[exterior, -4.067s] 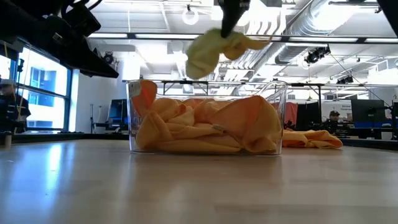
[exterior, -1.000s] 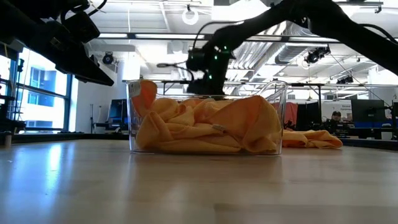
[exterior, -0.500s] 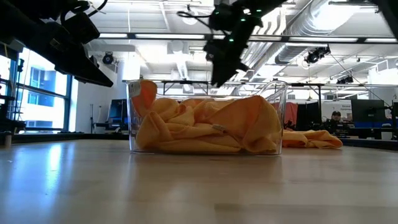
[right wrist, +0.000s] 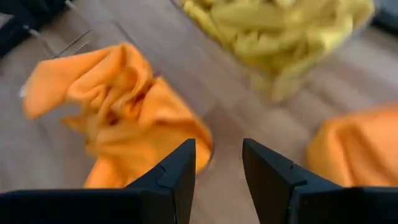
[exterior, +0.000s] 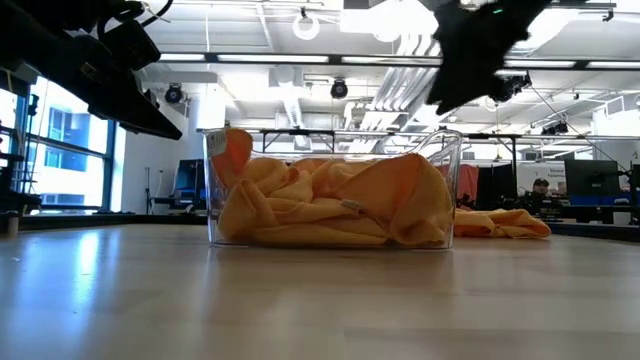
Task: Sort microfiber towel by color & place in baskets
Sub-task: Put the orange microfiber towel into the bottom transparent bin
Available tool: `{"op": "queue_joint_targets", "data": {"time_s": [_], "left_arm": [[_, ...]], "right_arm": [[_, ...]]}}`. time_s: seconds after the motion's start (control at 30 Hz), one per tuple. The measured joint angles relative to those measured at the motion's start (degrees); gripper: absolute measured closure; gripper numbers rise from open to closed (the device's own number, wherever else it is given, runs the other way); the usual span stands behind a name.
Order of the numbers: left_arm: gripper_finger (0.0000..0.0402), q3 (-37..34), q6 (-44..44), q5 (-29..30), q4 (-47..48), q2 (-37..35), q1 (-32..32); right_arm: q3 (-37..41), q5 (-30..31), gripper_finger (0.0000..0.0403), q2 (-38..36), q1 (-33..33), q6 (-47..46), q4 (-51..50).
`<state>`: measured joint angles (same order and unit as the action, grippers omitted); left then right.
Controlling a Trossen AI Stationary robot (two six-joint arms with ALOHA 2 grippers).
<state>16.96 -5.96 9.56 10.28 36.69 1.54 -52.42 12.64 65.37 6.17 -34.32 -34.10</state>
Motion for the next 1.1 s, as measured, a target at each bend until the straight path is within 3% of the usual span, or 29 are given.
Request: {"op": "queue_joint_targets", "data": {"time_s": [0.2, 0.4, 0.6, 0.73, 0.87, 1.1], "left_arm": [[0.0318, 0.0, 0.0, 0.0, 0.0, 0.0, 0.0], [0.0318, 0.0, 0.0, 0.0, 0.0, 0.0, 0.0], [0.0318, 0.0, 0.0, 0.0, -0.3, 0.0, 0.0], [0.0318, 0.0, -0.9, 0.0, -0.3, 0.0, 0.0], [0.0318, 0.0, -2.6, 0.0, -0.2, 0.0, 0.0], [0.0318, 0.0, -4.4, 0.0, 0.1, 0.0, 0.0]], "right_arm": [[5.8, 1.5, 0.0274, -8.5, -10.3, -16.4, -6.7], [5.7, 5.5, 0.0283, -8.7, -20.1, -29.4, -14.9], [5.6, 16.2, 0.0307, -8.7, -23.1, -36.2, -25.2], [5.6, 21.4, 0.0312, -8.7, -19.9, -34.8, -28.5], [5.6, 21.1, 0.0295, -8.7, -12.9, -31.3, -28.4], [5.6, 17.5, 0.0232, -7.6, 2.5, -19.6, -25.4]]}}
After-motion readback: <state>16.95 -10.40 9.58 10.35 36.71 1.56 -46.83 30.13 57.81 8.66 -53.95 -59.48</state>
